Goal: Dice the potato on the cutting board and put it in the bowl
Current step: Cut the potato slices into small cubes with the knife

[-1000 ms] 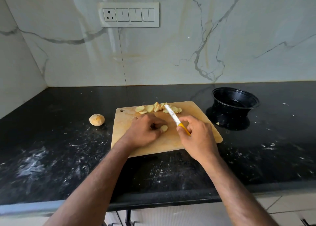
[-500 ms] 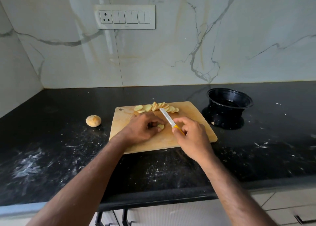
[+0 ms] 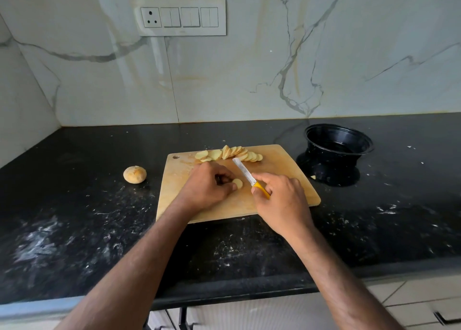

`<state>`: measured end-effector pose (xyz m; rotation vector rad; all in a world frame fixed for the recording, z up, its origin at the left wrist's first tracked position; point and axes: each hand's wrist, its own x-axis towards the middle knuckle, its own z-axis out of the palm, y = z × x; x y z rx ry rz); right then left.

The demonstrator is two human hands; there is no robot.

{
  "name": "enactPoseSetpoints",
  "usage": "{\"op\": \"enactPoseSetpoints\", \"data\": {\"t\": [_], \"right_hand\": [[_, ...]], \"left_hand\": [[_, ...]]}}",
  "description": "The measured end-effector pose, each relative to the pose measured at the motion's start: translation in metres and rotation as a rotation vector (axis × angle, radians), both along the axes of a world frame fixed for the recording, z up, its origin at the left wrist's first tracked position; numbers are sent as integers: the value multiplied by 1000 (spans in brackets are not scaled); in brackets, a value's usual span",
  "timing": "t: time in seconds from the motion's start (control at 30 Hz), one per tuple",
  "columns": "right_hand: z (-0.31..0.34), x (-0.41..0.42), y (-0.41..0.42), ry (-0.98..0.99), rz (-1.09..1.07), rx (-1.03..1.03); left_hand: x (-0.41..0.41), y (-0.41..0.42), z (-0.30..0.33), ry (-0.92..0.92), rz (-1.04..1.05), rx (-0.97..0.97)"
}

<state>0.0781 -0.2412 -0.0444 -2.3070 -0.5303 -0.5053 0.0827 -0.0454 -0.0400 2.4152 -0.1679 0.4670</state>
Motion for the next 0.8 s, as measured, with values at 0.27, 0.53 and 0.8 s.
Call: {"op": "enactPoseSetpoints", "data": {"t": [0.27, 0.53, 0.8], "right_hand": [[3, -22, 13, -19, -42, -179], [8, -23, 14, -32, -93, -279], [8, -17, 18, -18, -77, -305]], "left_hand": [[-2, -6, 3, 29, 52, -6], [2, -11, 6, 58, 112, -23], [2, -10, 7, 62, 88, -22]]}}
